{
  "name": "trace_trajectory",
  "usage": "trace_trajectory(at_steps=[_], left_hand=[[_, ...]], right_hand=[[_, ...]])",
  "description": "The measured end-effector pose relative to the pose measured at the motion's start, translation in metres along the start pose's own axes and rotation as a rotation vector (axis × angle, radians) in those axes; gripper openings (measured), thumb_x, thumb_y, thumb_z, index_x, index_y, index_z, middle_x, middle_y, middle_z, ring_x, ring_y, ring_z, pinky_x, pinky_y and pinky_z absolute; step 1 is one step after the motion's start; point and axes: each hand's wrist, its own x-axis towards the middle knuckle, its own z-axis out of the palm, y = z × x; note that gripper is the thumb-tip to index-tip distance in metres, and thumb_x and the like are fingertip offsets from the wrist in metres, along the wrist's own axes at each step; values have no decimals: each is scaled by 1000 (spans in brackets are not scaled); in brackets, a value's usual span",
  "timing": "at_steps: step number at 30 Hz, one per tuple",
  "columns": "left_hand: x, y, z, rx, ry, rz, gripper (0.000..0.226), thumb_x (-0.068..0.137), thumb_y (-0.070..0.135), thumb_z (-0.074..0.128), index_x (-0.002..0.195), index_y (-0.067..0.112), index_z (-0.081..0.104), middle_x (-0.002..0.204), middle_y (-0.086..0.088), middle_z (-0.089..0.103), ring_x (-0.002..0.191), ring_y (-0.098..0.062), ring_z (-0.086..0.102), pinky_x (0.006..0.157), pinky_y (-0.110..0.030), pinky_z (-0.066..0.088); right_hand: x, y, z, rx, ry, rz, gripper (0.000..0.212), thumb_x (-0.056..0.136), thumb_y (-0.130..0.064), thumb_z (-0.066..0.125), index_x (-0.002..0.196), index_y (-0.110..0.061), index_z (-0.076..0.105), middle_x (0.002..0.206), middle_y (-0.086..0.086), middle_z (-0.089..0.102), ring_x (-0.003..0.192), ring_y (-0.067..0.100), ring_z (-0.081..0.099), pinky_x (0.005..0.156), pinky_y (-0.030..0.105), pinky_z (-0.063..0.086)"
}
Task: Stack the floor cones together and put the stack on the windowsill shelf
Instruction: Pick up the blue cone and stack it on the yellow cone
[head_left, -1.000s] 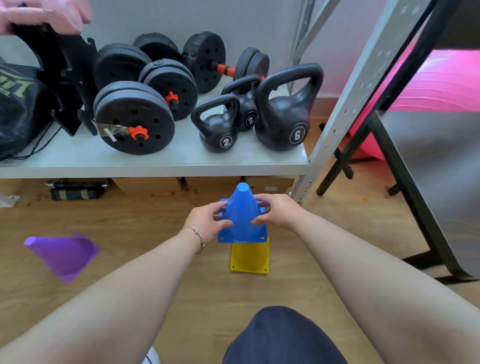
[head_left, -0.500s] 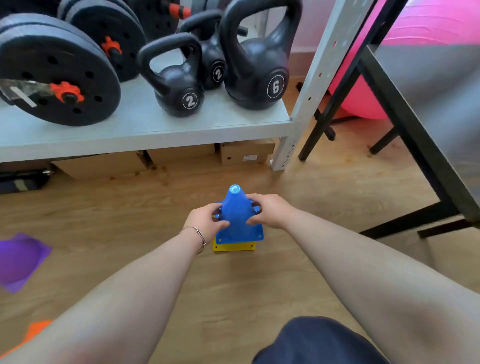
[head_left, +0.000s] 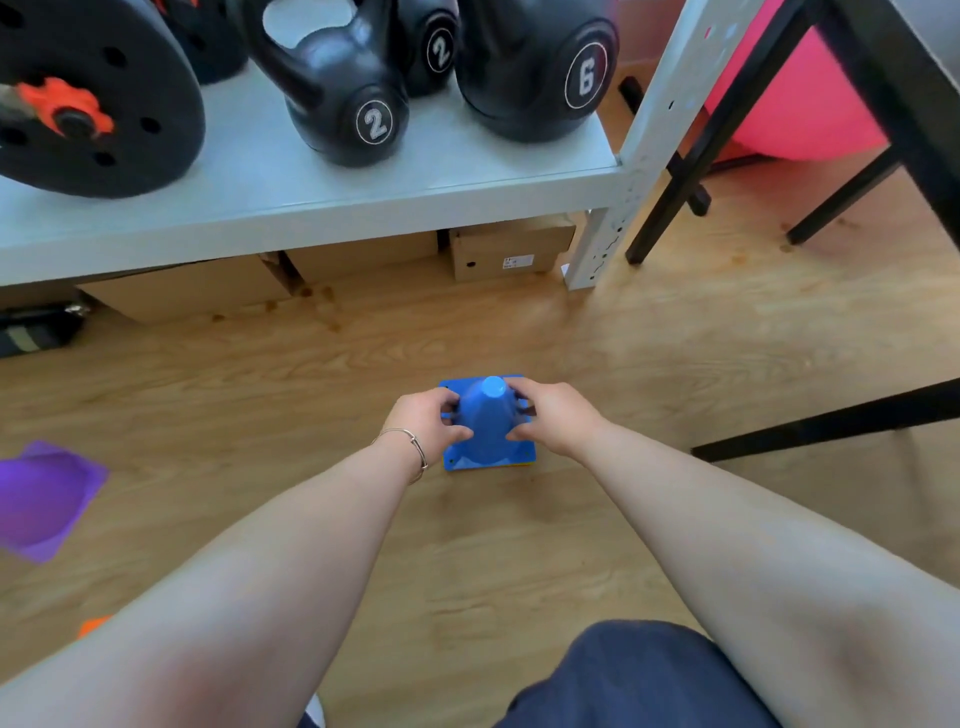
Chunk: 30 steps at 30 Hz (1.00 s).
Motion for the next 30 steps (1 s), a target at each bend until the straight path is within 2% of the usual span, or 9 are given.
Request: trace_trajectory(at_steps=[3,9,12,14,19,23,25,28,30], left_hand=[[3,-3,-1,-4,-1,2,37,72,21,79,106,26,65,104,6,70,85,-5,68,73,-17,45],[1,1,-4,82,-16,15,41,76,23,76,115,23,62,112,4,68,90,-10,66,81,-22,46],[-6,8,-4,123,-55,15,43,83,26,68,124,22,56,116,2,66,98,-16,66,88,-29,51],[-13,14,-3,167,-55,39,42,88,27,62,128,22,52,119,0,66,104,-20,65,93,-35,51],[-28,21,-7,353,24,57,57,93,33,55,144,22,33,133,-6,57,116,-28,57,93,-39,49],[-45,20,-19,485,135,83,64,95,40,49,149,24,19,150,-2,41,127,-25,49,91,-39,46],[-53,20,-29,573,229,120,65,96,41,47,150,21,17,157,-2,29,136,-23,41,100,-38,42],[-64,23,-46,682,340,130,67,97,43,44,151,18,14,161,-6,19,146,-23,24,116,-40,26],[-72,25,-59,742,388,86,68,97,47,41,152,18,13,161,-7,15,149,-26,16,119,-43,19]], right_hand=[[0,2,3,6,7,7,78,79,-24,78,148,-29,41,136,4,61,123,21,60,103,37,48],[-4,-5,5,-104,13,25,81,81,-25,76,151,-25,35,133,6,61,122,26,57,98,37,49],[-3,-14,0,-265,35,26,56,81,-25,74,131,-16,51,118,9,66,108,32,62,80,36,50],[-5,-19,0,-327,60,11,46,80,-22,72,122,-14,54,116,9,66,105,32,62,76,36,50],[-17,-22,-2,-418,141,-29,58,89,-19,64,142,-17,42,142,6,50,119,32,58,90,41,52],[-27,-28,-14,-345,286,-8,60,96,-22,58,150,-19,31,149,6,42,127,31,51,93,43,50],[-31,-37,-23,-331,359,-20,63,97,-25,58,152,-18,28,151,7,41,132,29,47,98,42,48],[-35,-55,-37,-336,432,-78,65,98,-31,57,154,-19,27,158,9,36,144,26,34,111,40,38],[-36,-71,-46,-372,472,-139,65,97,-34,58,154,-20,30,158,8,36,148,26,30,119,40,30]])
